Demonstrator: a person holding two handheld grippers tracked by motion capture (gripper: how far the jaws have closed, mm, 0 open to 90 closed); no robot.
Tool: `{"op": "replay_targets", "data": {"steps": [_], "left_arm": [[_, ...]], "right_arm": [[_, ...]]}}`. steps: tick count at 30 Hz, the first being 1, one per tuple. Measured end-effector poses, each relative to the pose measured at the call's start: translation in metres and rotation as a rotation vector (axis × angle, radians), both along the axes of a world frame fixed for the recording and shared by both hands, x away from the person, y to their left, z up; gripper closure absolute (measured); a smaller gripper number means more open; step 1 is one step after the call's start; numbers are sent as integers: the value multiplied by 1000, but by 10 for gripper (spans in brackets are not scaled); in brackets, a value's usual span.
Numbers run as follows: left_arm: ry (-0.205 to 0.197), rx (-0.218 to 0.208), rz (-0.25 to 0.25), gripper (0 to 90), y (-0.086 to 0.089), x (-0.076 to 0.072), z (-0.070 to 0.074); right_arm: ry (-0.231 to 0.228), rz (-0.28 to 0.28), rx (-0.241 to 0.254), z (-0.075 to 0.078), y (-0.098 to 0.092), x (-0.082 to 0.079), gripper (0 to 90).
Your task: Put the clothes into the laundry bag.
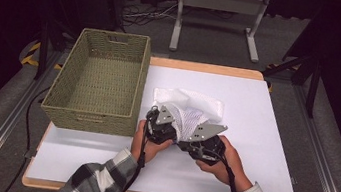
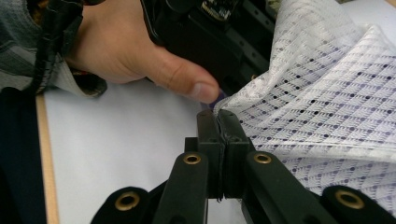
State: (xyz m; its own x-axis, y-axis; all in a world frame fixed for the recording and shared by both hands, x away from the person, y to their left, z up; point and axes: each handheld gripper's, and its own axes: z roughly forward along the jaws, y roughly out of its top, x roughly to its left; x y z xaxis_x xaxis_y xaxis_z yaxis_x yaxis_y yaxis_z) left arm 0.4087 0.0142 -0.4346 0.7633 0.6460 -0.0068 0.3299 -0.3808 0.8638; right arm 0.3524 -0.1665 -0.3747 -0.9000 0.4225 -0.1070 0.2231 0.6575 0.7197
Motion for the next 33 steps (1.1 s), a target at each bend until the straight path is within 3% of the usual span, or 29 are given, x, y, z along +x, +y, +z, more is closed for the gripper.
{"op": "replay_targets", "data": {"steps": [4, 9, 10, 13, 16, 19, 23, 24, 26, 27, 29, 33], "left_arm": [[-35, 41, -40, 617, -1, -2, 2], [-58, 119, -107, 355, 12, -10, 9], [-51, 131, -117, 325, 16, -12, 10], [42, 154, -160, 196, 27, -14, 13], [49, 190, -187, 140, 37, -22, 12], [68, 262, -214, 125, 38, -25, 5], [78, 297, -193, 169, 28, -24, -5], [56, 303, -172, 183, 22, -22, -10], [53, 302, -157, 368, 21, -21, -11], [45, 292, -160, 368, 22, -19, -10], [56, 237, -155, 546, 24, -15, -10], [44, 202, -159, 797, 21, -13, -6]], "right_arm": [[-27, -21, -25, -4, 1, 1, 897], [-45, -67, 22, 0, -8, 6, 899], [-48, -75, 30, 1, -10, 7, 899], [-54, -92, 44, 4, -15, 9, 899], [-53, -100, 57, 6, -18, 10, 899], [-50, -96, 59, 6, -18, 11, 899], [-41, -78, 52, 5, -15, 11, 899], [-38, -74, 50, 4, -13, 10, 899], [-35, -64, 45, 3, -12, 10, 899], [-35, -64, 45, 3, -12, 10, 899], [-36, -55, 43, 3, -12, 10, 899], [-46, -37, 41, 4, -7, 8, 899]]}}
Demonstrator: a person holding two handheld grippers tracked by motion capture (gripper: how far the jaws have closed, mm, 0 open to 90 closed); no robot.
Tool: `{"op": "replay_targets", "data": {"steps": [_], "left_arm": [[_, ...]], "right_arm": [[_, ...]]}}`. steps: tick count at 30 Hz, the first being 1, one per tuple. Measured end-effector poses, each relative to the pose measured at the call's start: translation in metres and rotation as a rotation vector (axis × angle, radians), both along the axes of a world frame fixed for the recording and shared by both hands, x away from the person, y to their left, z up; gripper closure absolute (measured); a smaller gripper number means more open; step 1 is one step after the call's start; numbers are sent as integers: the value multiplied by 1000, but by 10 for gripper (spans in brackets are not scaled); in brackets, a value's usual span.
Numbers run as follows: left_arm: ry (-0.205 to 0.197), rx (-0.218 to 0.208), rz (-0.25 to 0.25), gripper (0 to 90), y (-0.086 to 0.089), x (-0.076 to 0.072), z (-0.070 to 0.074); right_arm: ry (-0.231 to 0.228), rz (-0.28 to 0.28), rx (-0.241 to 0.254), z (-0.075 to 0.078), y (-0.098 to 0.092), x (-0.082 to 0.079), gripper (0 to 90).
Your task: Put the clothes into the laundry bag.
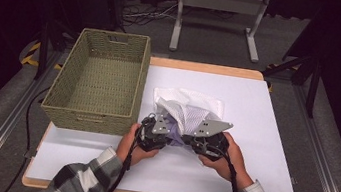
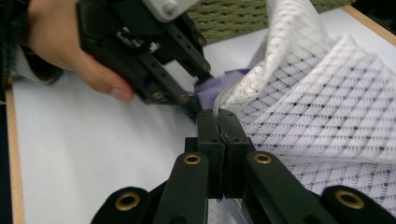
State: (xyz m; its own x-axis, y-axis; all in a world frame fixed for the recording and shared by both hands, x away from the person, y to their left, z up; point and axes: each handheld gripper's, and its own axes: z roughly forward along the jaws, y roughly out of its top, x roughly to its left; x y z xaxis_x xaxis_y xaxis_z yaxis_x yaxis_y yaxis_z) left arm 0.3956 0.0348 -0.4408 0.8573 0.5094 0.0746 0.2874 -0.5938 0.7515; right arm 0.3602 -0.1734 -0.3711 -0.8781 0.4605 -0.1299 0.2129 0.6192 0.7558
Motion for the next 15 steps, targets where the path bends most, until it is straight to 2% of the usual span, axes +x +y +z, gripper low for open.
{"op": "replay_targets", "data": {"steps": [4, 8, 12, 15], "left_arm": [[-29, -26, -14, 823, -1, -4, 7], [-77, -123, -56, 827, 0, -19, 32], [-117, -176, -84, 829, -1, -35, 51], [-135, -191, -89, 828, -5, -41, 56]], "right_arm": [[-24, 21, -2, 5, 4, -4, 899], [-50, 37, 3, 12, 6, -7, 899], [-72, 65, 42, 26, 7, -14, 899], [-72, 97, 65, 35, 8, -21, 898]]}}
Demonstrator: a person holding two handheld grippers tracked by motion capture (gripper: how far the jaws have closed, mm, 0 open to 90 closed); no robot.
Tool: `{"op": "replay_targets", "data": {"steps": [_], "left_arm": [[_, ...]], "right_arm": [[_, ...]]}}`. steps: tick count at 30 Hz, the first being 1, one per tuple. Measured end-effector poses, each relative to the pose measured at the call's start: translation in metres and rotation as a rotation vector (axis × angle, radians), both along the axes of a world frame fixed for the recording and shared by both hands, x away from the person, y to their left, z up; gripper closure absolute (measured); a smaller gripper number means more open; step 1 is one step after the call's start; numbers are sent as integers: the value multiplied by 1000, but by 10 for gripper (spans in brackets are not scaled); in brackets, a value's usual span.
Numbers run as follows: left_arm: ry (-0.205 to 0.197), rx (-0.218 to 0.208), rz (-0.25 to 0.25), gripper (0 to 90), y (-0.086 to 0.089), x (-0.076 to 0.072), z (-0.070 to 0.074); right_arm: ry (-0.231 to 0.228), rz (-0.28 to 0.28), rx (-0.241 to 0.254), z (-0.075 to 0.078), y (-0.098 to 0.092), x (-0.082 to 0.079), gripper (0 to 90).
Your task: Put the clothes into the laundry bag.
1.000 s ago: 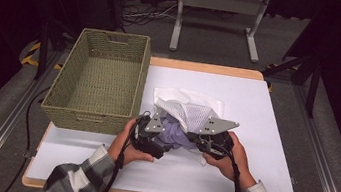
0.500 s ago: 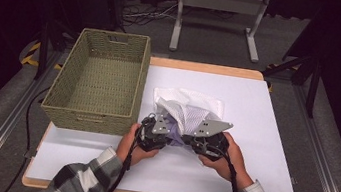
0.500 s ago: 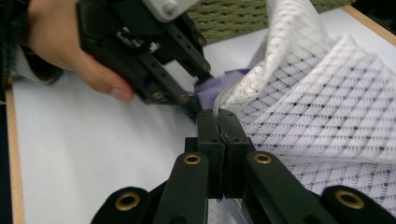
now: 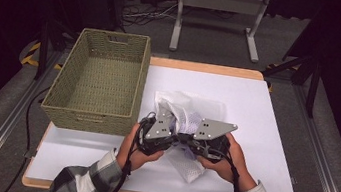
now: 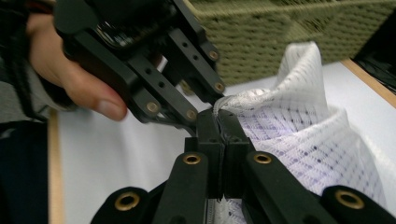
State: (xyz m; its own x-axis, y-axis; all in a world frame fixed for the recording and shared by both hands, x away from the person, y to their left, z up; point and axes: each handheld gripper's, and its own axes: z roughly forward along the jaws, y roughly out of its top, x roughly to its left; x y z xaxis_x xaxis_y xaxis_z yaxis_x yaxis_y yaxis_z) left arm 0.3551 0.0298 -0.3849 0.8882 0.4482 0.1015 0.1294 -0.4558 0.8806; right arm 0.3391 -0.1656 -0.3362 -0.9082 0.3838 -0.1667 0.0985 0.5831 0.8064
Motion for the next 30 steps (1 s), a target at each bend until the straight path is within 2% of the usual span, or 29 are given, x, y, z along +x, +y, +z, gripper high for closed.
{"op": "replay_targets", "data": {"steps": [3, 4, 5, 6, 7, 9, 11, 12, 14, 15, 16, 18, 19, 22, 24, 25, 27, 30], "left_arm": [[-5, -5, -4, 827, -5, 1, -3], [1, -8, 5, 827, -9, 4, -8], [36, -15, 2, 825, -13, 10, -15], [36, -15, 2, 824, -13, 10, -15], [50, -21, 2, 824, -17, 16, -23], [52, -15, 20, 824, -21, 23, -32], [39, -37, 43, 824, -22, 29, -38], [28, -25, 59, 824, -22, 32, -40], [53, -40, 91, 824, -21, 41, -45], [51, -35, 109, 824, -21, 42, -47], [44, -33, 115, 825, -21, 44, -49], [56, -49, 140, 827, -20, 45, -51], [38, -33, 157, 828, -21, 44, -50], [-9, -42, 203, 830, -20, 35, -43], [-21, -44, 217, 830, -16, 32, -37], [-20, -50, 226, 830, -15, 31, -36], [24, -55, 202, 824, -10, 31, -36], [28, -36, 185, 798, -7, 29, -41]], "right_arm": [[4, 5, -6, 1, 0, -2, 899], [10, 7, -11, 0, 0, -3, 898], [40, 6, -17, -5, -3, -3, 899], [40, 6, -17, -5, -3, -3, 899], [55, 5, -21, -7, -4, -3, 899], [71, -6, -37, -17, -8, -2, 899], [115, -4, -30, -24, -13, -1, 899], [127, -14, -38, -28, -15, 0, 899], [141, -9, -51, -33, -17, -2, 899], [149, -4, -60, -36, -18, -4, 900], [150, 1, -66, -37, -18, -5, 900], [142, 4, -77, -38, -20, -9, 900], [149, 10, -72, -37, -21, -11, 900], [135, 21, -69, -33, -24, -18, 900], [128, 35, -62, -30, -25, -22, 900], [121, 36, -55, -29, -25, -23, 900], [115, 35, -40, -26, -25, -25, 900], [86, 15, -61, -29, -21, -24, 899]]}}
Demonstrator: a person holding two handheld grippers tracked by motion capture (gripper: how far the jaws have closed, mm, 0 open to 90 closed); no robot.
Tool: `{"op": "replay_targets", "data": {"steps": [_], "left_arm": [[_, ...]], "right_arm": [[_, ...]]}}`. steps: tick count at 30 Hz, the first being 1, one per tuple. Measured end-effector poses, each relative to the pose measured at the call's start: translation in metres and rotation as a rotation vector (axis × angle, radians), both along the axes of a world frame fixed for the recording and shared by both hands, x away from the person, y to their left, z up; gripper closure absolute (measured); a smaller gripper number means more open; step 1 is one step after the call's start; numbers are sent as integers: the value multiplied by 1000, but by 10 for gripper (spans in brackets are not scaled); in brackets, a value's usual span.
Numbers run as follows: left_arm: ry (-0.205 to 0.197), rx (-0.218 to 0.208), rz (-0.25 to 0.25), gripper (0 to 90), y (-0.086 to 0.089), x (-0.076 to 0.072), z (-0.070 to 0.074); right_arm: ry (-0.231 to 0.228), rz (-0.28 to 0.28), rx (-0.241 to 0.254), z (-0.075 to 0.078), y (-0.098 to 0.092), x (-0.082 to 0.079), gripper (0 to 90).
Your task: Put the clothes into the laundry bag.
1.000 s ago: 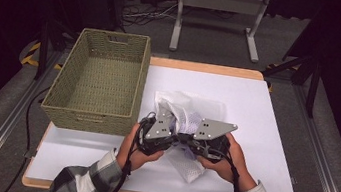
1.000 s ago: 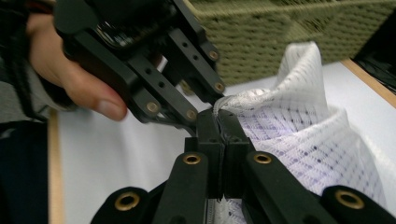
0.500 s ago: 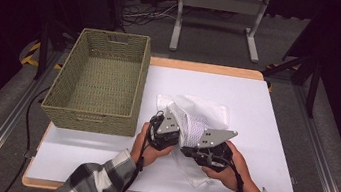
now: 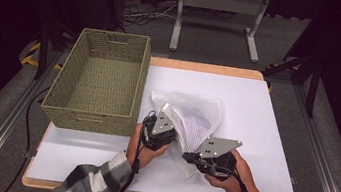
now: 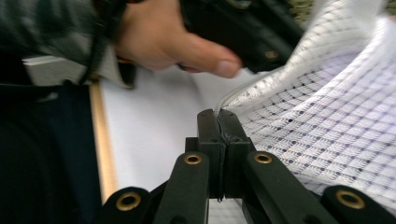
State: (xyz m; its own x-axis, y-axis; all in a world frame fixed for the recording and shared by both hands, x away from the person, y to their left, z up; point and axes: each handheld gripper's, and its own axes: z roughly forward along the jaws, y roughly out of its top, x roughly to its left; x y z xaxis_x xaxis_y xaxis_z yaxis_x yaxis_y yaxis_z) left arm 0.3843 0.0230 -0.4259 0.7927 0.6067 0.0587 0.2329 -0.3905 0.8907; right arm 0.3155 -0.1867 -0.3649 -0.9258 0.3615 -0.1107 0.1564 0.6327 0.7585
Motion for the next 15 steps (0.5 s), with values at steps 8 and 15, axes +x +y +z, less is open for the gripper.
{"op": "replay_targets", "data": {"steps": [8, 15], "left_arm": [[3, 55, -87, 537, 14, -10, 1], [70, 109, -102, 346, 11, -3, -8]], "right_arm": [[4, 8, 33, 0, -3, 4, 899], [-8, -25, 85, 7, -12, 7, 898]]}}
